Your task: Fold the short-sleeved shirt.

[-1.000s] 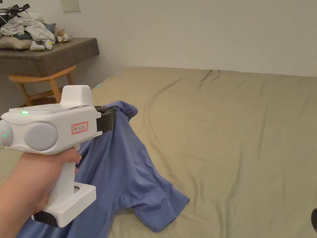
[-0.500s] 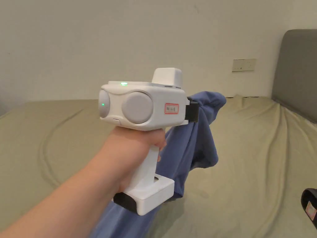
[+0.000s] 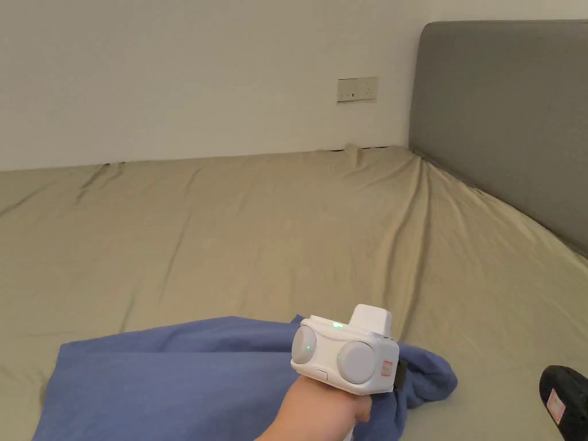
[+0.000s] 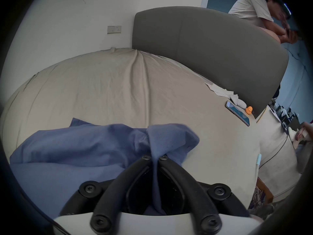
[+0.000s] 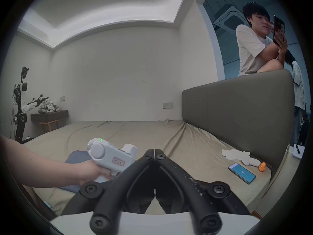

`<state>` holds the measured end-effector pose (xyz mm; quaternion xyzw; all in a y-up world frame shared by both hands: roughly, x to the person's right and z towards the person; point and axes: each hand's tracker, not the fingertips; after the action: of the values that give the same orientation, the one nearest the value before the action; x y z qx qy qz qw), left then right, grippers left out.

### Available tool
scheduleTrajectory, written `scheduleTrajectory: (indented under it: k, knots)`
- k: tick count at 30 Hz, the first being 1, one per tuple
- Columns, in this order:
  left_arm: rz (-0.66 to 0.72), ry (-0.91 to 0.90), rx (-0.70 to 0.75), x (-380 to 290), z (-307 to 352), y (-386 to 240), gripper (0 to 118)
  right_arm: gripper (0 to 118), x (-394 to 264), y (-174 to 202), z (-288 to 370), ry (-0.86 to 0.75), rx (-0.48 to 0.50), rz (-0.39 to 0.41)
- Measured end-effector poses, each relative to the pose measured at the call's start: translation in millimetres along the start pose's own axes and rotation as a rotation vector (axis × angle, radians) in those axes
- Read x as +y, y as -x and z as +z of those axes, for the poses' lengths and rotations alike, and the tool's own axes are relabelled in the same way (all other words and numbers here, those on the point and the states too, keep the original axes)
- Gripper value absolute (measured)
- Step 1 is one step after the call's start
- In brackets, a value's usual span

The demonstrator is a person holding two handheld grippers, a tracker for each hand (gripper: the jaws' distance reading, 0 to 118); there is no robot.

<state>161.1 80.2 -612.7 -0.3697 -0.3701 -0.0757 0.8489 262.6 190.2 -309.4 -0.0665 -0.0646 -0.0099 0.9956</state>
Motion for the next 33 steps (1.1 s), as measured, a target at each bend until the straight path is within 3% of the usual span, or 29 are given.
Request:
scheduleTrajectory:
  k: [2, 4, 5, 6, 11, 12, 13, 14, 15, 16, 18, 21, 26, 33]
  knots:
    - [0.027, -0.051, -0.011, -3, 11, 9, 15, 1, -4, -2, -3, 0.012, -0.002, -0.008]
    - [0.056, -0.094, 0.012, -4, 36, 22, 90, 1, -6, 1, -7, 0.024, -0.001, -0.011]
    - [0.057, -0.14, 0.011, -7, 55, 29, 114, 1, -6, 3, -9, 0.027, 0.002, -0.014]
    - [0.052, -0.207, 0.016, -10, 79, 37, 118, 1, -5, 5, -10, 0.025, 0.012, -0.016]
    - [0.078, -0.446, 0.171, -64, 223, 83, 111, 1, -3, 27, -24, 0.028, 0.068, 0.032]
    - [0.103, -0.483, 0.225, -82, 253, 94, 104, 1, -3, 33, -28, 0.03, 0.079, 0.039]
    - [0.124, -0.526, 0.28, -102, 283, 104, 89, 1, -5, 39, -34, 0.03, 0.097, 0.05]
    - [0.134, -0.545, 0.334, -118, 305, 112, 63, 1, -6, 45, -38, 0.029, 0.107, 0.062]
    - [0.133, -0.537, 0.417, -137, 327, 122, 15, 1, -9, 52, -44, 0.033, 0.115, 0.07]
    - [0.133, -0.51, 0.505, -154, 344, 130, 0, 1, -11, 59, -50, 0.041, 0.13, 0.076]
    - [0.263, -0.497, 0.617, -184, 371, 139, 0, 1, -18, 71, -60, 0.057, 0.144, 0.078]
    - [0.454, -0.504, 0.57, -226, 397, 147, 0, 1, -31, 86, -67, 0.102, 0.169, 0.068]
    - [0.435, -0.457, 0.589, -244, 396, 159, 0, 1, -41, 104, -73, 0.168, 0.217, 0.109]
    - [0.459, -0.434, 0.499, -165, 347, 233, 0, 1, -41, 102, -82, 0.213, 0.22, 0.111]
